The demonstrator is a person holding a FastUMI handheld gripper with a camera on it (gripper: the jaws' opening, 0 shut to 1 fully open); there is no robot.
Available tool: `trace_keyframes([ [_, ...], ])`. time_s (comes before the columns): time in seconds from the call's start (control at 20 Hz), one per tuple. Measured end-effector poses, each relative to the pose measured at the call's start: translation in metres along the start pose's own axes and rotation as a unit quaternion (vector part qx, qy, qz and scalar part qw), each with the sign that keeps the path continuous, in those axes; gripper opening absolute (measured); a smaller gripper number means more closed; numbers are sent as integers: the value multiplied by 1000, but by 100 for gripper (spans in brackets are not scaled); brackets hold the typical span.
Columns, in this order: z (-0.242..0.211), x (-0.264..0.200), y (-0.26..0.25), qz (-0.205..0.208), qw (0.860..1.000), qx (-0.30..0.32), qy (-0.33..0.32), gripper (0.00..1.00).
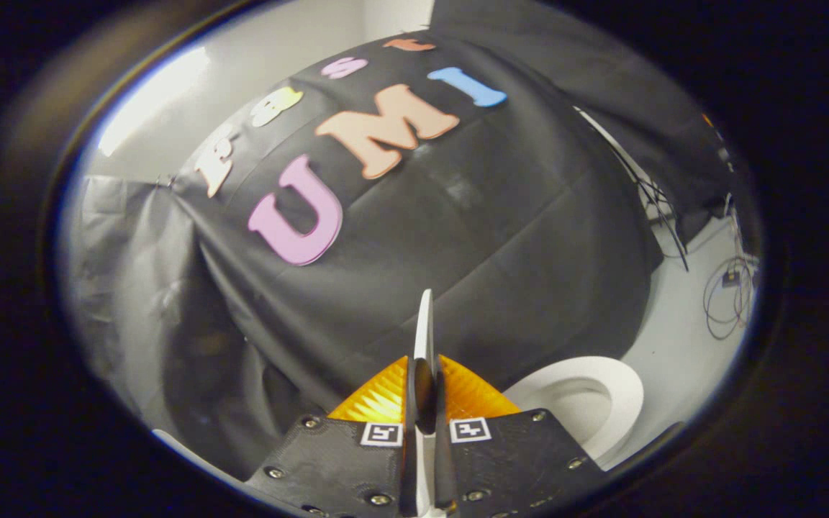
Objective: Open the toilet lid.
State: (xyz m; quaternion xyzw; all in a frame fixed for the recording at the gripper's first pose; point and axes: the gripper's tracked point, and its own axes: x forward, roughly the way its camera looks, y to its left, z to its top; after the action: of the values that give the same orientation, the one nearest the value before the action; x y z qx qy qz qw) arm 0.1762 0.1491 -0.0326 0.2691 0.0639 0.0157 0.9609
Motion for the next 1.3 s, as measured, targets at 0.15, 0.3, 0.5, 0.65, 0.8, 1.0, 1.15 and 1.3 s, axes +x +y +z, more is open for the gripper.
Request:
trace_keyframes([
  [0.15, -8, 4, 41, 13, 998, -63, 25, 10],
  [0.3, -20, 13, 82, 33, 993, -105, 45, 12],
  [0.5, -46, 13, 147, 70, 988, -128, 48, 15],
  [0.65, -67, 12, 186, 94, 984, -139, 52, 15],
  [0.8, -94, 12, 217, 111, 977, -167, 67, 15],
  [1.0, -117, 4, 241, 122, 973, -180, 75, 15],
  [1.15, -136, 1, 256, 140, 966, -199, 87, 15],
  [1.3, -154, -2, 269, 148, 961, -210, 97, 15],
])
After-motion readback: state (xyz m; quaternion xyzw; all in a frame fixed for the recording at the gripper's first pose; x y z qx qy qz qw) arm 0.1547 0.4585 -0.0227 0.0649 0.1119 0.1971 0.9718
